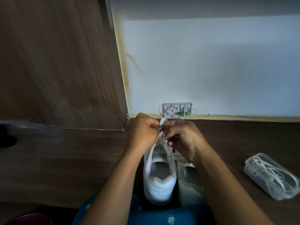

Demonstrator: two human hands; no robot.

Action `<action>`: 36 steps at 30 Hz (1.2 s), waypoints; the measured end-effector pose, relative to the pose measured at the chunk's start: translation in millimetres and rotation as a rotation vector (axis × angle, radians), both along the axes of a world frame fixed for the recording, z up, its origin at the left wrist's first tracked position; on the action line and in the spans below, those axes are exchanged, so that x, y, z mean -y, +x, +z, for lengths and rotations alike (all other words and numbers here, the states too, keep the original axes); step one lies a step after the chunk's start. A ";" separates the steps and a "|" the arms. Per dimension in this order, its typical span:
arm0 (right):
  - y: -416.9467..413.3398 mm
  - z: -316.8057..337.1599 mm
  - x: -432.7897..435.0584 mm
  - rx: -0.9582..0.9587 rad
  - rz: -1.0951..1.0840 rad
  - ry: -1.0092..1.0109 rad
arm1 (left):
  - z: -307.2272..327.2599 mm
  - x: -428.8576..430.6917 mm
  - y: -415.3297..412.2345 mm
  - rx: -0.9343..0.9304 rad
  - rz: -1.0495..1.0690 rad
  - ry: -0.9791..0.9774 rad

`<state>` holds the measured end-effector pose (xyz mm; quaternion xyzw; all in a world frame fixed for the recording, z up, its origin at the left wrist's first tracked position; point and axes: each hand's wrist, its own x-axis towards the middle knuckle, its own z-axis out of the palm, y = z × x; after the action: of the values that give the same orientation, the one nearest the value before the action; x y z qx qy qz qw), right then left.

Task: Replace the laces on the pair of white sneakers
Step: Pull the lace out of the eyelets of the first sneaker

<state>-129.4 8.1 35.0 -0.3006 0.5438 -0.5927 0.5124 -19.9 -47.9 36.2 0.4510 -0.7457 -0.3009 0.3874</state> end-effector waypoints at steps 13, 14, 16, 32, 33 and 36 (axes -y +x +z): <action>-0.2 -0.2 5.7 -0.038 -0.242 -0.175 | -13.2 0.7 19.5 0.124 -0.319 0.170; -0.3 0.7 4.5 0.022 -0.250 -0.189 | -13.9 1.5 18.4 0.161 -0.288 0.088; 0.0 -0.8 3.2 0.025 -0.225 -0.164 | -9.5 3.4 11.2 0.083 -0.158 -0.019; 9.9 -6.2 8.2 -0.264 -0.369 -0.296 | -12.6 1.5 16.6 0.028 -0.302 0.250; 8.5 -5.8 7.9 -0.261 -0.373 -0.295 | -13.4 1.6 14.9 0.038 -0.285 0.220; 2.5 -7.3 4.3 -0.320 -0.229 -0.249 | -10.4 1.2 7.5 -0.115 -0.177 0.204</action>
<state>-127.0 3.9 27.7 -0.3880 0.5714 -0.6543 0.3080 -12.4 -49.1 25.8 0.4025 -0.7246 -0.4334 0.3537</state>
